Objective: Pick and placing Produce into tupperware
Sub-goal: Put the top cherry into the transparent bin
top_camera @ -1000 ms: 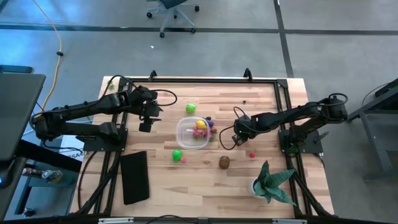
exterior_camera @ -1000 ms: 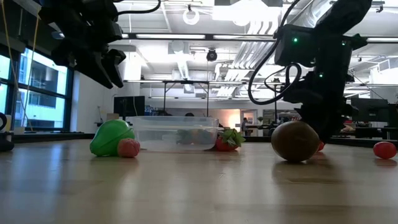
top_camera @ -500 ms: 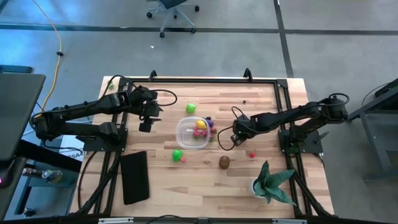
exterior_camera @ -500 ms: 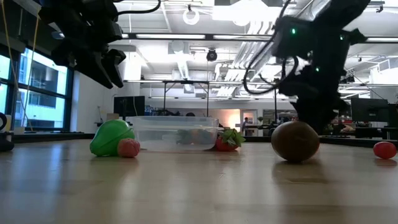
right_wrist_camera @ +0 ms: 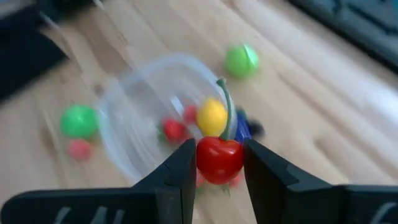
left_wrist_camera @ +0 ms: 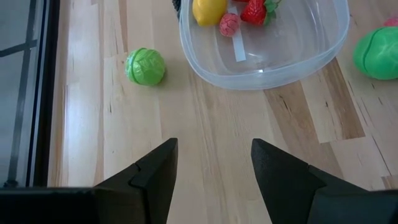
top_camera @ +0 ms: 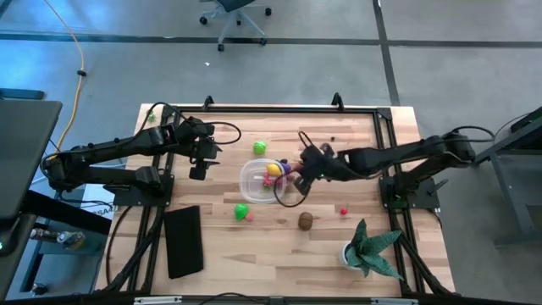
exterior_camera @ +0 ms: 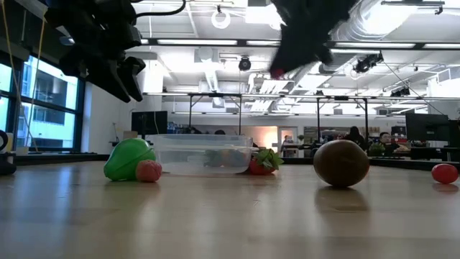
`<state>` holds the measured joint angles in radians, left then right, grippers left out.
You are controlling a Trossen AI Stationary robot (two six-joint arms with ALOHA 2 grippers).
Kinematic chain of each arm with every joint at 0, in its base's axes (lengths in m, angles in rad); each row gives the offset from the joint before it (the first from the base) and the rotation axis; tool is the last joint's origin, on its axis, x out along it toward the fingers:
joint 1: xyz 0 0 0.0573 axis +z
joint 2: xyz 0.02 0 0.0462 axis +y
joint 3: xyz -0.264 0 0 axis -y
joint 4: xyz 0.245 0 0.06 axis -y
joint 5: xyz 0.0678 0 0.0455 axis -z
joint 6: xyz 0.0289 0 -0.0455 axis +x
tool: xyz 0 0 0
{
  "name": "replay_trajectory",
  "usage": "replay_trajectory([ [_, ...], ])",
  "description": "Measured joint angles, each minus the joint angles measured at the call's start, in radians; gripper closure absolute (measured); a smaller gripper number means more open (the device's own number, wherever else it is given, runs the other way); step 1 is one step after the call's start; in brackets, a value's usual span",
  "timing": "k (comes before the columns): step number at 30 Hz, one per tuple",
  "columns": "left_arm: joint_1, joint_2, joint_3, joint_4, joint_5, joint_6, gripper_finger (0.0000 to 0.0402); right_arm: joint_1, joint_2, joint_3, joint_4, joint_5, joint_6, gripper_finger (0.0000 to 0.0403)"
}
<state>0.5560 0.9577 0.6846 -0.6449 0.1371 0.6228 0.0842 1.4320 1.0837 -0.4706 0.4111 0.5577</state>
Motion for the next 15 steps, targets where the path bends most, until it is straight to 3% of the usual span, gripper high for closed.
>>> replay_trajectory([
  [8, 0.000, 0.000, 0.000, 0.000, 0.000, 0.000, 0.0208, -0.055, 0.197, 0.175, 0.015, -0.108, -0.170, 0.0308],
  [15, 0.000, 0.000, 0.000, 0.000, 0.000, 0.000, 0.0208, -0.097, 0.437, 0.341, -0.099, -0.201, -0.252, 0.0308],
])
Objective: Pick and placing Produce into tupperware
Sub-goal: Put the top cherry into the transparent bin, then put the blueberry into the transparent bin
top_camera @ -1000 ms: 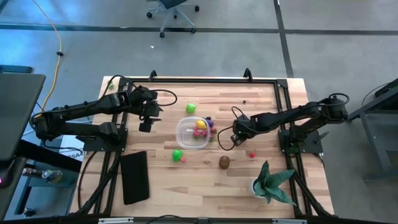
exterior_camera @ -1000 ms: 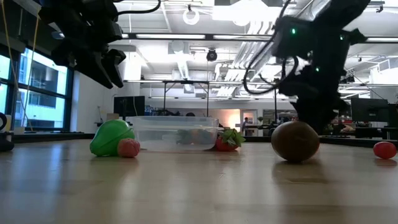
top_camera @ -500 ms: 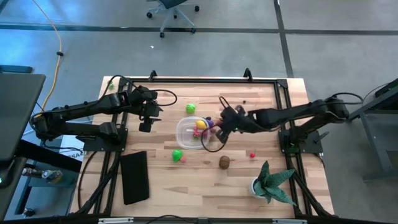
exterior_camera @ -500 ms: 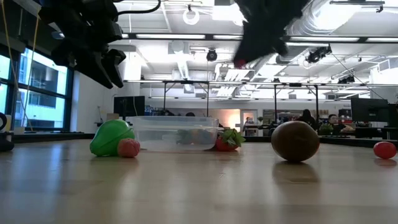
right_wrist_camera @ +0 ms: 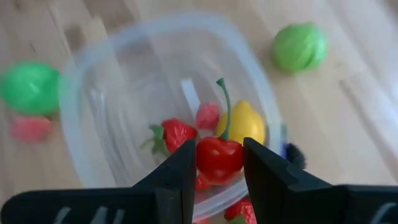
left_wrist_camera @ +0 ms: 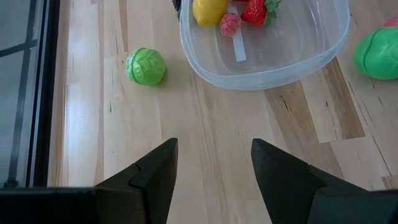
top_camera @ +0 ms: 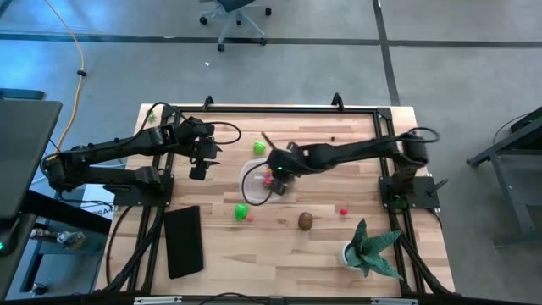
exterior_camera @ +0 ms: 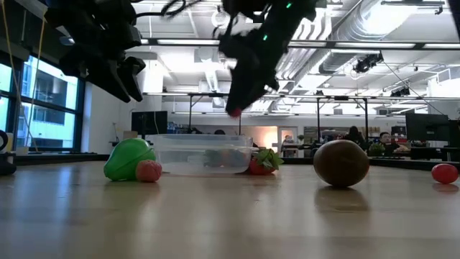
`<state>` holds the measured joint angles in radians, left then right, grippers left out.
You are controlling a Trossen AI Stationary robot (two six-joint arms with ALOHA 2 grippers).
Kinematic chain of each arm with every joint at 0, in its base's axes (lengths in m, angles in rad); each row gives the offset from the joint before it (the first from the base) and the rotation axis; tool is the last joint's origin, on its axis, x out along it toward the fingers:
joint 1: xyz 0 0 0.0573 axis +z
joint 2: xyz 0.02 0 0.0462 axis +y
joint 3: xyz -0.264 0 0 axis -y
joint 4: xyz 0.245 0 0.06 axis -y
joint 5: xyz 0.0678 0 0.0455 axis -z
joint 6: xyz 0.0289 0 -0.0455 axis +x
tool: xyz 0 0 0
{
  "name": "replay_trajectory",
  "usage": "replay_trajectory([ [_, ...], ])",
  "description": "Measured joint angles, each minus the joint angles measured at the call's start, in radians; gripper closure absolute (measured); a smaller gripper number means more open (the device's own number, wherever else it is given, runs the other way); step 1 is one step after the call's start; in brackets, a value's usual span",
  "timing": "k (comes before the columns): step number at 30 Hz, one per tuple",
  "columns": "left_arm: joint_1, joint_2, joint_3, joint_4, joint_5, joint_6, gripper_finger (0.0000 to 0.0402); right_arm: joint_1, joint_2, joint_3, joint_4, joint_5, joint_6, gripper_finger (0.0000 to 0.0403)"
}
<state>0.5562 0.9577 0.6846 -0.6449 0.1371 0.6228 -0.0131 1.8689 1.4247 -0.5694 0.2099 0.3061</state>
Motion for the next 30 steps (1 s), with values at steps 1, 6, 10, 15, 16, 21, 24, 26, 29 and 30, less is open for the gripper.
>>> replay_trajectory([
  [1, 0.000, 0.000, 0.000, 0.000, 0.000, 0.000, 0.0208, -0.003, 0.028, 0.019, -0.018, -0.008, -0.006, 0.0308],
  [6, 0.000, 0.000, 0.000, 0.000, 0.000, 0.000, 0.0208, -0.009, 0.127, 0.082, -0.074, -0.031, -0.027, 0.0308],
  [10, 0.000, 0.000, 0.000, 0.000, 0.000, 0.000, 0.0208, -0.009, 0.152, 0.082, -0.060, -0.032, -0.045, 0.0308],
  [15, 0.000, 0.000, 0.000, 0.000, 0.000, 0.000, 0.0208, -0.009, 0.172, 0.079, -0.064, -0.042, -0.053, 0.0301],
  [16, 0.000, 0.000, 0.000, 0.000, 0.000, 0.000, 0.0208, -0.009, 0.173, 0.079, -0.063, -0.043, -0.057, 0.0296],
  [21, 0.000, 0.000, 0.000, 0.000, 0.000, 0.000, 0.0208, -0.009, 0.173, 0.079, -0.058, -0.042, -0.064, 0.0272],
  [24, 0.000, 0.000, 0.000, 0.000, 0.000, 0.000, 0.0208, -0.012, 0.173, 0.078, -0.058, -0.038, -0.064, 0.0260],
  [26, 0.000, 0.000, 0.000, 0.000, 0.000, 0.000, 0.0208, -0.012, 0.173, 0.078, -0.058, -0.038, -0.063, 0.0251],
  [29, 0.000, 0.000, 0.000, 0.000, 0.000, 0.000, 0.0208, -0.012, 0.173, 0.078, -0.058, -0.036, -0.064, 0.0239],
  [30, 0.000, 0.000, 0.000, 0.000, 0.000, 0.000, 0.0208, -0.012, 0.172, 0.078, -0.059, -0.036, -0.063, 0.0236],
])
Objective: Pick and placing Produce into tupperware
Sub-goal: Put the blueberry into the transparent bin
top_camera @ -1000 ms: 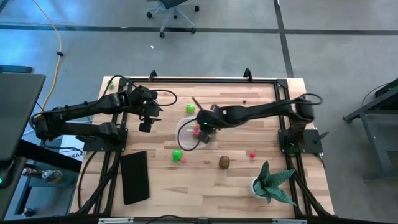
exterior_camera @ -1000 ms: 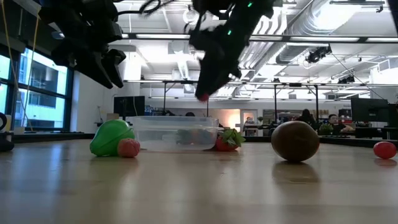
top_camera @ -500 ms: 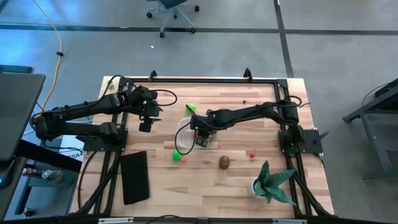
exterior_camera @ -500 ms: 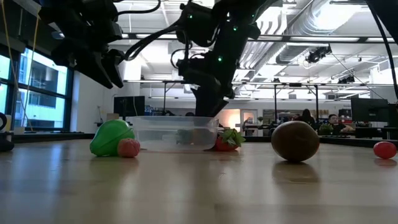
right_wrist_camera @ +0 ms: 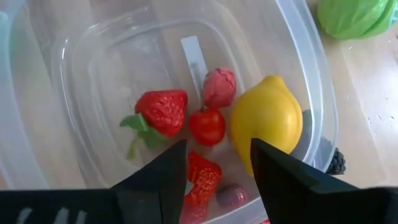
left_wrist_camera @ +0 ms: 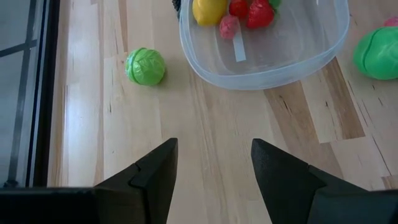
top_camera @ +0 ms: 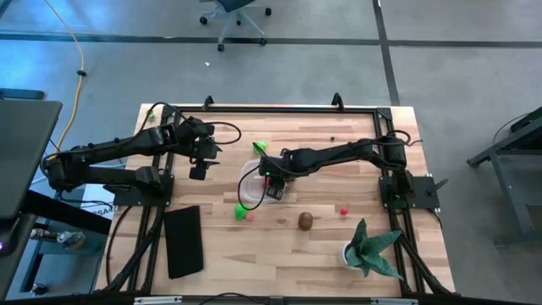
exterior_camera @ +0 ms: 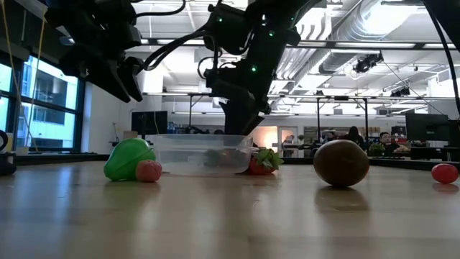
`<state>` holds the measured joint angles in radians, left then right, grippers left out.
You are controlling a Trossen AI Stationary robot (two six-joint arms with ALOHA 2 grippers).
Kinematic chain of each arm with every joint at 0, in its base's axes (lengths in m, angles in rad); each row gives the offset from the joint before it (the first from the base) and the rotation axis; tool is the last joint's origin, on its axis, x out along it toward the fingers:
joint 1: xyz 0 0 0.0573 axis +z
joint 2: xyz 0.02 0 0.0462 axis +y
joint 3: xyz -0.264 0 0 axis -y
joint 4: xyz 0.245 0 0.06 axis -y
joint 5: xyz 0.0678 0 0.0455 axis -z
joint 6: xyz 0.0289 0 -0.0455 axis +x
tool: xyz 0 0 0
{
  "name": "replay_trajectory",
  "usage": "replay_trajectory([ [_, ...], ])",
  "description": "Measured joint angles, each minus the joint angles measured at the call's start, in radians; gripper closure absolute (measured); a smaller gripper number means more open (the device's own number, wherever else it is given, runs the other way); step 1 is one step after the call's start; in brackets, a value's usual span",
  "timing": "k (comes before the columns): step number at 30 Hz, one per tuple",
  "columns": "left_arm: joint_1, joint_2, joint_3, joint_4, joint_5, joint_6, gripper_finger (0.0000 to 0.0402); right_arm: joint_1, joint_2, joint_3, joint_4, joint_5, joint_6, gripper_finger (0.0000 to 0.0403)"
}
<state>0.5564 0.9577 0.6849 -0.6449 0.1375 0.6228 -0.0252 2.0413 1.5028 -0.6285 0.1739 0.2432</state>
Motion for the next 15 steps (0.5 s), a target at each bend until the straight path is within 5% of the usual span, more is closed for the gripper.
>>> replay_trajectory([
  [8, 0.000, 0.000, 0.000, 0.000, 0.000, 0.000, 0.0208, 0.018, -0.127, -0.018, -0.030, 0.224, 0.030, 0.0232],
  [15, 0.000, 0.000, 0.000, 0.000, 0.000, 0.000, 0.0208, -0.078, -0.321, -0.205, -0.053, 0.342, 0.291, 0.0232],
])
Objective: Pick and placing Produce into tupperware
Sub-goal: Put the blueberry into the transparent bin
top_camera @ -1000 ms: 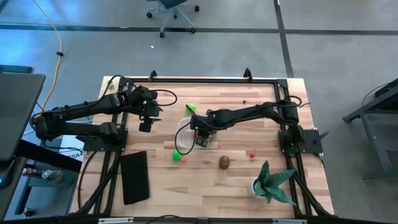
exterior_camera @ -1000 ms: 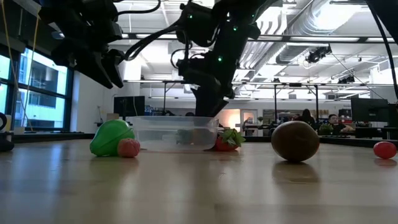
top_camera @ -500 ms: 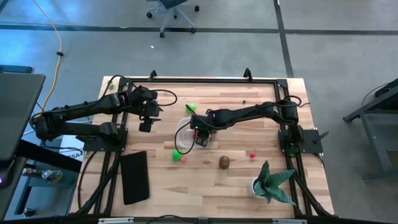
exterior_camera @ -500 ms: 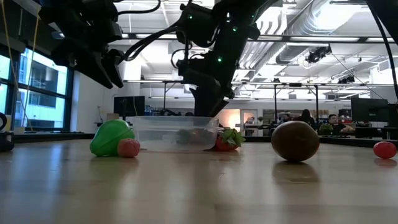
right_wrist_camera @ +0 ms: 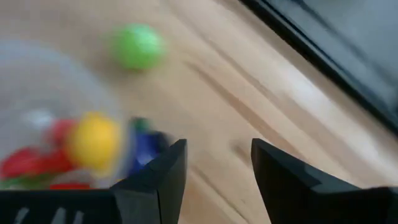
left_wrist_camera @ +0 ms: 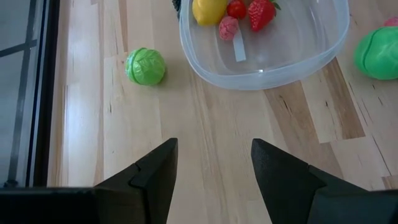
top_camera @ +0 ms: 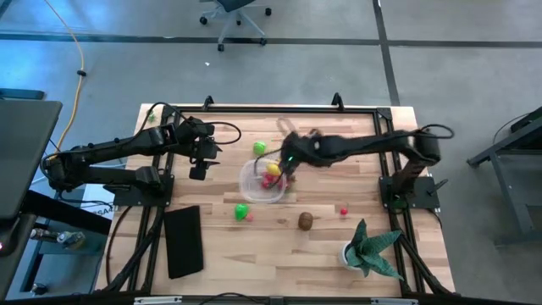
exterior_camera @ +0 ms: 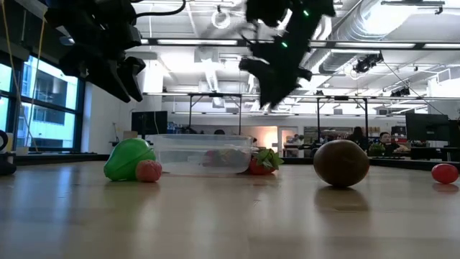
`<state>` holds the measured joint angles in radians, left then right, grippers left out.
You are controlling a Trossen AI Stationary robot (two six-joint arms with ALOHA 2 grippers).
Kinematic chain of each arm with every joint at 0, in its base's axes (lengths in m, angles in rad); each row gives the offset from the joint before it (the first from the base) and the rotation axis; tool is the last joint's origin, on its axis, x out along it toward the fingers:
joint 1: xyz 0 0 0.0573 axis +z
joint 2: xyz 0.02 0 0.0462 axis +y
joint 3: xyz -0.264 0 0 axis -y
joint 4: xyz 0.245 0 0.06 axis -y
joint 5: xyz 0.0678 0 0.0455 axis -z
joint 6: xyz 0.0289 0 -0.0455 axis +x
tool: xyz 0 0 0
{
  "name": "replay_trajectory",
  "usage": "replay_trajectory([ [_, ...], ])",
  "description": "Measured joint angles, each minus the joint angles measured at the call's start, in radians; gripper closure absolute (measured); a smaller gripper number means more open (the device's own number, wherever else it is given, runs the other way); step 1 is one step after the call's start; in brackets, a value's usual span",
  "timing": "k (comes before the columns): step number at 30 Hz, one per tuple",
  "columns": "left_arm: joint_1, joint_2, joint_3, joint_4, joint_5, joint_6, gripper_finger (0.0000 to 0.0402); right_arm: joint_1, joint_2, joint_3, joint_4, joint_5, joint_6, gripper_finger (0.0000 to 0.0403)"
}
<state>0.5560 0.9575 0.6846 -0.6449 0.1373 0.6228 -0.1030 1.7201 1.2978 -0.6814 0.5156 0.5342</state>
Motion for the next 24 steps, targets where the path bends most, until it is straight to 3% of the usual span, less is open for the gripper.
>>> replay_trajectory([
  [6, 0.000, 0.000, 0.000, 0.000, 0.000, 0.000, 0.0208, -0.218, -0.124, -0.136, -0.056, -0.058, 0.287, 0.0231],
  [11, 0.000, 0.000, 0.000, 0.000, 0.000, 0.000, 0.0208, -0.370, -0.130, -0.183, -0.054, -0.139, 0.326, 0.0231],
  [14, 0.000, 0.000, 0.000, 0.000, 0.000, 0.000, 0.0208, -0.422, -0.104, -0.207, -0.047, -0.188, 0.330, 0.0231],
  [24, 0.000, 0.000, 0.000, 0.000, 0.000, 0.000, 0.0208, -0.494, -0.096, -0.340, 0.049, -0.211, 0.423, 0.0232],
])
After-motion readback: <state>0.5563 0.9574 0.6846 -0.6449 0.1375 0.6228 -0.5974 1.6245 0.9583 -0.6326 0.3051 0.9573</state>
